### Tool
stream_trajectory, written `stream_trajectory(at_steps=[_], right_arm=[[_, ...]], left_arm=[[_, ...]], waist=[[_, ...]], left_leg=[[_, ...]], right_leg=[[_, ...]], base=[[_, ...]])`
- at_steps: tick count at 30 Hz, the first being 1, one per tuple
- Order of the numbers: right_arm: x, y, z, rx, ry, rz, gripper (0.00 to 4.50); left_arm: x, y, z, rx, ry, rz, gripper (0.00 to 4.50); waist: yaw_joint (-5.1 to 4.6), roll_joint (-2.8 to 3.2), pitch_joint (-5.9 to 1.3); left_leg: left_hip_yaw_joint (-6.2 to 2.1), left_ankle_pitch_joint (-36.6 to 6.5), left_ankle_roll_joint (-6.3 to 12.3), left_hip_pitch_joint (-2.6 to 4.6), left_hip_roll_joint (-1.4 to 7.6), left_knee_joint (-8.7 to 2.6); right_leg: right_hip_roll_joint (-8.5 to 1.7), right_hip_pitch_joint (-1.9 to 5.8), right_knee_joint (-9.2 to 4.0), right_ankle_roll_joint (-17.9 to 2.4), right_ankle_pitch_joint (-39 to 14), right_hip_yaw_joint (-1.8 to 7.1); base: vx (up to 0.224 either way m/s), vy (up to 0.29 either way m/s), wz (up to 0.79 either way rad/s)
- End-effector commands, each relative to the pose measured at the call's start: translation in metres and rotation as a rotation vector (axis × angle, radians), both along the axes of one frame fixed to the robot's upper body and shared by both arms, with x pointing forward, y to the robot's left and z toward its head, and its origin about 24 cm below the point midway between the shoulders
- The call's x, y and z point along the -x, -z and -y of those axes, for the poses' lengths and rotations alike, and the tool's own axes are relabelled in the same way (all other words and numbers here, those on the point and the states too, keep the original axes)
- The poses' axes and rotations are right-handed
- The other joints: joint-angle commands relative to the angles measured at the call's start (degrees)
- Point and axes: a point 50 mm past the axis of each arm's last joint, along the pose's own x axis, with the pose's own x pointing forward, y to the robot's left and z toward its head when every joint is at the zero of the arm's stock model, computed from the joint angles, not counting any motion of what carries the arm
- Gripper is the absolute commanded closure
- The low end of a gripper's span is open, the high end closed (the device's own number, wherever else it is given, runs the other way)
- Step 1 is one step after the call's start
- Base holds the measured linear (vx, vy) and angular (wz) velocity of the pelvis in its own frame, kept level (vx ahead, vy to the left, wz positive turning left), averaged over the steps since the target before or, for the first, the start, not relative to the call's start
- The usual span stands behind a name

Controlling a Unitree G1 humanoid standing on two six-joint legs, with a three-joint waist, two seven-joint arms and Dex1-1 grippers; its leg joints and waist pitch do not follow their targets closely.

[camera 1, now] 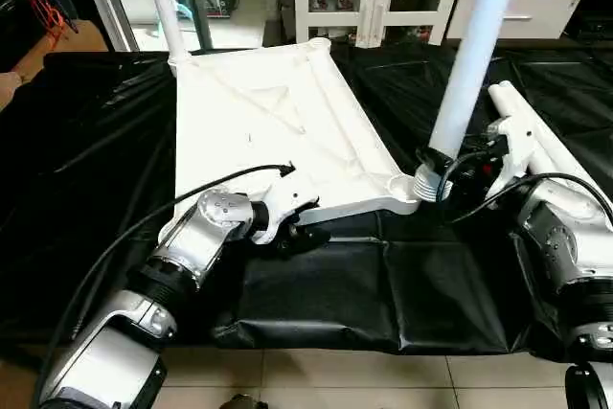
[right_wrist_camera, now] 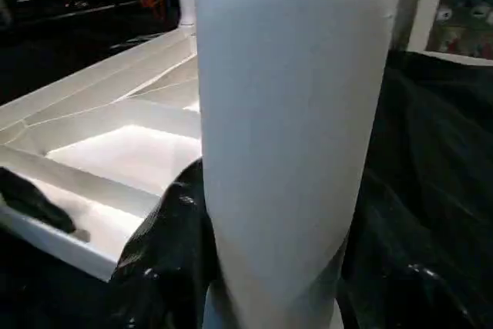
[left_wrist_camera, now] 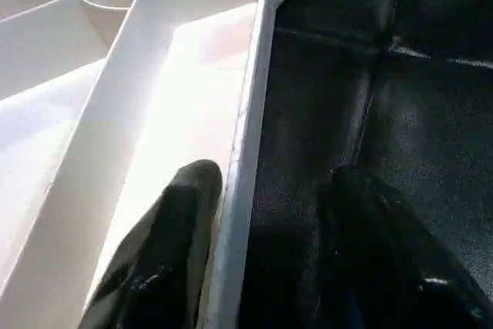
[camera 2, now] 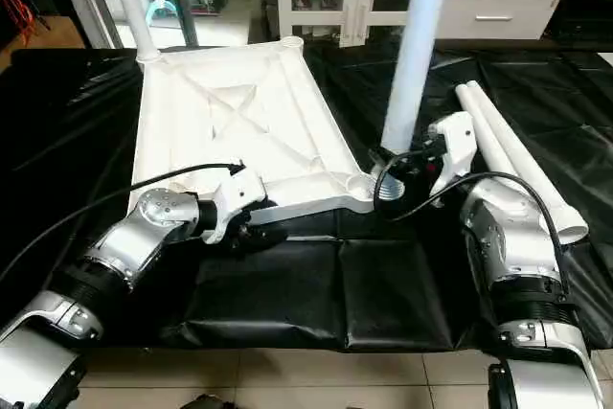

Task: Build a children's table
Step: Insert table leg to table base

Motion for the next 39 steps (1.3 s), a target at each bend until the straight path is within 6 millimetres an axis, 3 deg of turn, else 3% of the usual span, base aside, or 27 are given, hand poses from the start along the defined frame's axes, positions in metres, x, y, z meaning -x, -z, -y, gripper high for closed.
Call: stream_trajectory(at_steps=[1, 6, 14, 20, 25, 29, 31, 34, 36, 39], right_arm=[[-0.001, -0.007, 0.000, 0.006, -0.009, 0.023, 2.66], [-0.001, -0.007, 0.000, 0.007, -0.011, 0.020, 2.66], [0.000, -0.007, 0.000, 0.012, -0.016, 0.022, 2.66], [0.000, -0.009, 0.000, 0.007, -0.022, 0.028, 2.66], [0.002, -0.008, -0.003, -0.009, -0.048, 0.031, 2.66], [0.003, -0.002, -0.008, -0.025, -0.054, 0.027, 2.66], [0.004, 0.001, -0.016, -0.053, -0.064, 0.029, 2.66], [0.006, 0.004, -0.024, -0.078, -0.097, 0.023, 2.66], [0.009, 0.006, -0.028, -0.092, -0.135, 0.016, 2.66], [0.015, 0.009, -0.034, -0.127, -0.221, 0.003, 2.66]], left_arm=[[-0.004, -0.012, 0.003, 0.069, 0.008, 0.025, 2.35], [-0.003, -0.015, 0.009, 0.100, 0.040, 0.017, 2.77], [-0.004, -0.008, 0.008, 0.017, 0.058, 0.037, 3.22], [-0.005, -0.005, 0.008, -0.019, 0.068, 0.041, 3.64], [0.001, 0.006, 0.001, -0.098, 0.098, 0.032, 3.78], [0.015, 0.022, -0.017, -0.211, 0.120, -0.006, 4.08], [0.026, 0.029, -0.036, -0.261, 0.085, -0.053, 4.18], [0.037, 0.029, -0.047, -0.245, 0.055, -0.100, 4.37], [0.043, 0.028, -0.055, -0.241, 0.043, -0.120, 4.44], [0.048, 0.024, -0.061, -0.213, 0.014, -0.135, 4.50]], waist=[[0.08, -1.19, -4.85], [0.28, -0.94, -5.00], [1.19, -0.58, -5.06], [1.61, -0.81, -5.23], [1.51, -1.09, -5.07], [0.41, -1.01, -4.82], [-0.67, -1.22, -4.32], [-1.67, -1.18, -4.02], [-2.11, -1.49, -3.59], [-2.53, -1.19, -3.35]], left_leg=[[-0.96, 2.61, 10.17, 1.70, 2.59, -3.28], [-1.07, 4.39, 11.14, 1.78, 2.71, -3.14], [-1.04, 3.33, 10.21, 2.17, 2.99, -3.24], [-1.05, 5.24, 10.76, 1.87, 2.82, -3.07], [-1.06, 5.12, 11.17, 1.66, 2.79, -3.14], [-1.21, 4.55, 11.45, 1.53, 2.87, -3.38], [-1.22, 3.18, 11.09, 1.37, 2.98, -3.78], [-1.16, 2.64, 11.25, 1.43, 2.86, -3.99], [-0.98, 1.79, 11.13, 1.60, 2.78, -4.16], [-1.07, 0.85, 10.94, 1.53, 2.83, -4.33]], right_leg=[[-4.78, 3.04, -3.92, -18.06, 16.29, 2.62], [-4.75, 2.90, -3.66, -18.06, 18.28, 2.53], [-4.87, 2.67, -3.78, -17.86, 17.41, 2.59], [-5.00, 2.90, -3.33, -17.57, 20.87, 2.52], [-5.03, 3.03, -3.33, -17.16, 20.78, 2.50], [-5.12, 3.05, -3.48, -17.07, 19.25, 2.37], [-5.10, 3.06, -3.63, -17.39, 16.92, 2.38], [-4.91, 2.94, -3.98, -17.65, 15.16, 2.40], [-4.68, 2.70, -4.37, -17.81, 13.19, 2.51], [-4.69, 2.78, -4.37, -17.80, 12.36, 2.49]], base=[[0.000, 0.000, 0.00], [0.000, 0.000, 0.00], [0.000, 0.000, 0.00], [0.000, 0.000, 0.00], [0.000, 0.000, 0.00], [0.000, 0.000, 0.00], [0.000, 0.000, 0.00], [0.000, 0.000, 0.00], [0.000, 0.000, 0.00], [0.000, 0.000, 0.00]])
